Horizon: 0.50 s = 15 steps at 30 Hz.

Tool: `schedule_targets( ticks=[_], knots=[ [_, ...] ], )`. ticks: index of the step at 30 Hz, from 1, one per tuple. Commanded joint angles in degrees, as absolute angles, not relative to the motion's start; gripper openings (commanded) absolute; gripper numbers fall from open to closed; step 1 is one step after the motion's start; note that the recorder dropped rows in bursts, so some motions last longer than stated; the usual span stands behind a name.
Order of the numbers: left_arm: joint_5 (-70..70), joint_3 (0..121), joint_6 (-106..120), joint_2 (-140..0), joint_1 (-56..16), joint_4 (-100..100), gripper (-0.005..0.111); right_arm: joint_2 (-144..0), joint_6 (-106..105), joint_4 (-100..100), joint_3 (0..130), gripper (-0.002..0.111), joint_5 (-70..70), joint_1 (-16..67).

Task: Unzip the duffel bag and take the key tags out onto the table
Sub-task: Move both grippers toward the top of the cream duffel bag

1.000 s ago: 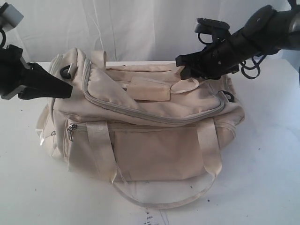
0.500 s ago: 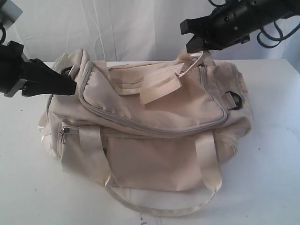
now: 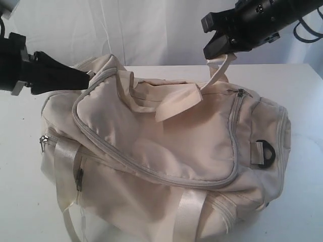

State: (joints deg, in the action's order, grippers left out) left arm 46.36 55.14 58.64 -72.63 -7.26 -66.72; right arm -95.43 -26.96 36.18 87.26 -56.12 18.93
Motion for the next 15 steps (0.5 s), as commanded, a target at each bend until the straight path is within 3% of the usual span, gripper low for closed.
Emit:
schedule_targets(
  ticks=[1,4,10,13,14,15],
  knots=[
    [49.61,55.40,63.10,-72.73,-7.47,-71.38,0.000,-96.10,-26.99,38.80,87.17,0.001,-55.98,18.92],
    [49.57,55.40,63.44,-72.73,-7.47,-72.20,0.000,-96.77,-27.14,38.90,87.17,0.013,-55.98,18.92],
    [49.47,55.40,66.41,-72.81,-8.20,-72.63,0.004,-97.06,-28.14,41.22,87.29,0.058,-55.72,18.92],
    [49.53,55.40,70.47,-74.56,-10.22,-74.85,0.019,-96.02,-28.46,41.63,87.39,0.067,-55.61,18.92],
    [48.95,55.40,73.41,-76.21,-12.31,-77.96,0.033,-94.77,-28.57,40.89,87.39,0.066,-55.61,18.66],
    [48.53,55.40,74.82,-76.89,-13.15,-80.01,0.039,-93.92,-28.60,39.94,87.39,0.066,-55.47,18.20]
  ],
)
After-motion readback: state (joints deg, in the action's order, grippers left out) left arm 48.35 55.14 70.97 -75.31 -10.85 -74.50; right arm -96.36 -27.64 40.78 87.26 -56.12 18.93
